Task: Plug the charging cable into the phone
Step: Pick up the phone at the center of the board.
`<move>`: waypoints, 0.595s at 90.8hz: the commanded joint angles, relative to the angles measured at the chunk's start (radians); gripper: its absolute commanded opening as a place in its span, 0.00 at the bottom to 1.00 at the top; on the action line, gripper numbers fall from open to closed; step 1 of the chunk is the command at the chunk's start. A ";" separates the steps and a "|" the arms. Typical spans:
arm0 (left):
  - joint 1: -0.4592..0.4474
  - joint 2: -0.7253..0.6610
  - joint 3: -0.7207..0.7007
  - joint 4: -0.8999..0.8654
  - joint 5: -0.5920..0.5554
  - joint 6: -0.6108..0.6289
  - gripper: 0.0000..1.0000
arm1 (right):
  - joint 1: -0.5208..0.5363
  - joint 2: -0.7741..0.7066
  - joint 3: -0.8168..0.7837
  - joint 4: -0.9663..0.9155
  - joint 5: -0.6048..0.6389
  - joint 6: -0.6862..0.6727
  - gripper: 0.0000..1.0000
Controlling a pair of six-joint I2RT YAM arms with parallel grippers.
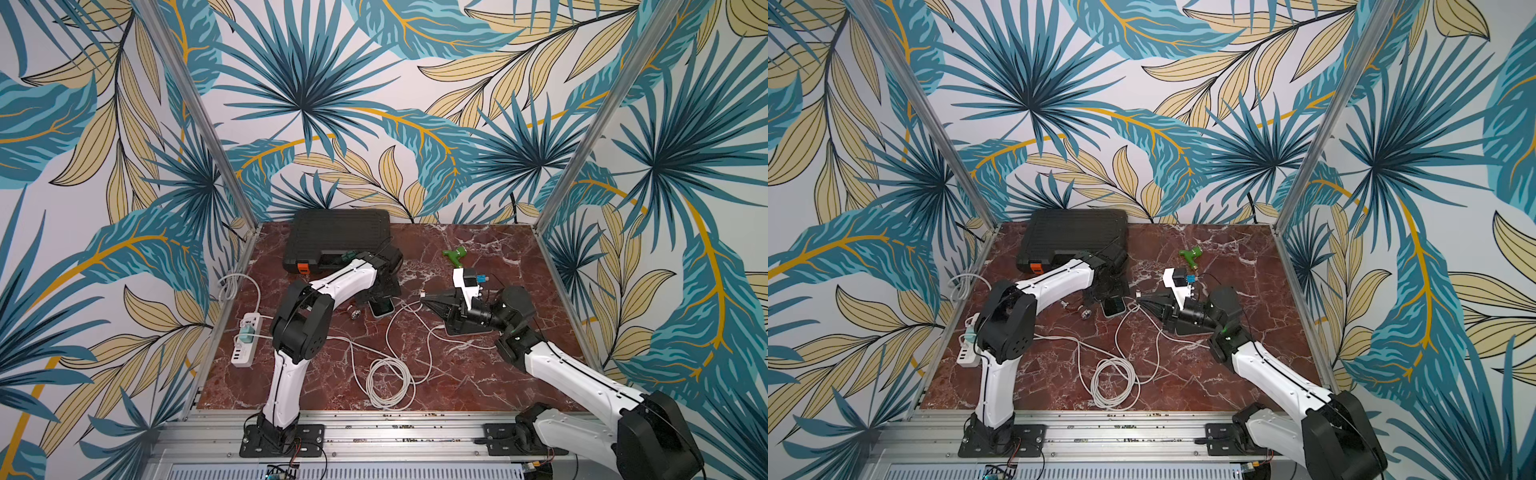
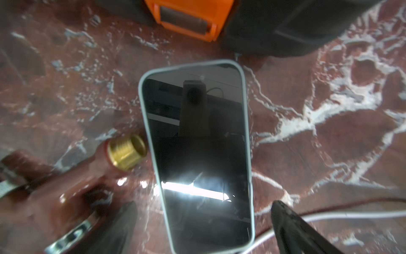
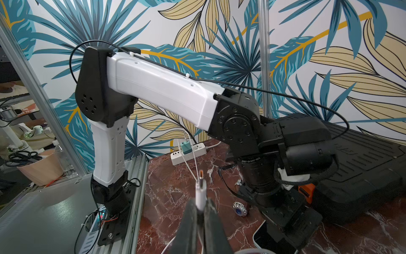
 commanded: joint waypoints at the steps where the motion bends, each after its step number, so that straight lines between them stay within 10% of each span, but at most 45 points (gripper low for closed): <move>1: 0.007 0.030 0.036 -0.030 -0.001 -0.005 1.00 | -0.003 -0.014 0.001 0.000 0.012 0.002 0.01; 54: 0.008 0.119 0.130 -0.052 0.037 -0.004 1.00 | -0.003 -0.036 0.006 -0.057 0.009 -0.035 0.02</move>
